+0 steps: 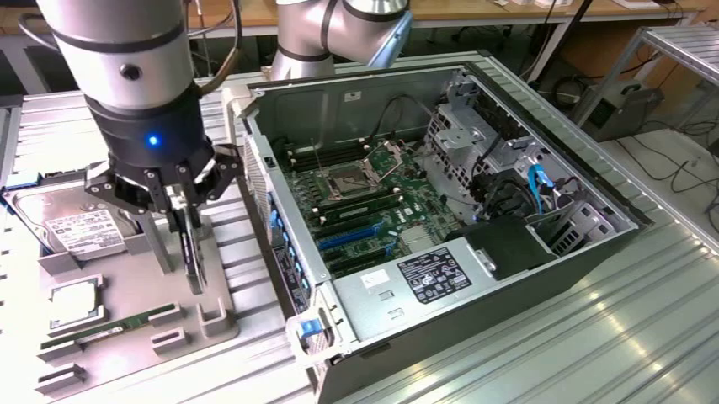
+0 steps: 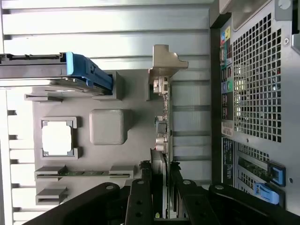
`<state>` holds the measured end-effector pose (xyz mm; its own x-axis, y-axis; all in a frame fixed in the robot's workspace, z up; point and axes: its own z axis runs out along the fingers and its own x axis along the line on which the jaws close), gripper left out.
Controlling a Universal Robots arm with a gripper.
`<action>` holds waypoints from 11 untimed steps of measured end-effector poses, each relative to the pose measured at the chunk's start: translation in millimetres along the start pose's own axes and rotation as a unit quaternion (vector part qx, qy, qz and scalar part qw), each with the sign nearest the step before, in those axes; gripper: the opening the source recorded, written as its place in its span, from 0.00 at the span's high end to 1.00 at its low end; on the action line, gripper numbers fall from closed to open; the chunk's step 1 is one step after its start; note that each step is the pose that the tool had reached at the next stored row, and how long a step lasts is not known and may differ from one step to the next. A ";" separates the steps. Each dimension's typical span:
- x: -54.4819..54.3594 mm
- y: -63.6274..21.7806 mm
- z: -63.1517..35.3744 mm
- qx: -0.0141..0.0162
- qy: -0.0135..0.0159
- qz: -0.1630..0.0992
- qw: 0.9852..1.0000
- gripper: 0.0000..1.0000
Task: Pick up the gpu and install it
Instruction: 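Pick up the gpu and move the gpu toward the slot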
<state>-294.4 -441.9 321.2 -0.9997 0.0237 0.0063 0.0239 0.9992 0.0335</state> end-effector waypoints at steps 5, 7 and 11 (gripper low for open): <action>-4.3 1.1 -29.2 0.000 0.000 0.000 1.000 0.74; -6.8 1.4 -38.3 0.000 0.000 0.000 1.000 0.74; -14.5 1.7 -54.6 -0.001 0.000 -0.001 1.000 0.74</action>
<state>-279.6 -442.4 375.7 -0.9997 0.0227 0.0064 0.0229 0.9991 0.0360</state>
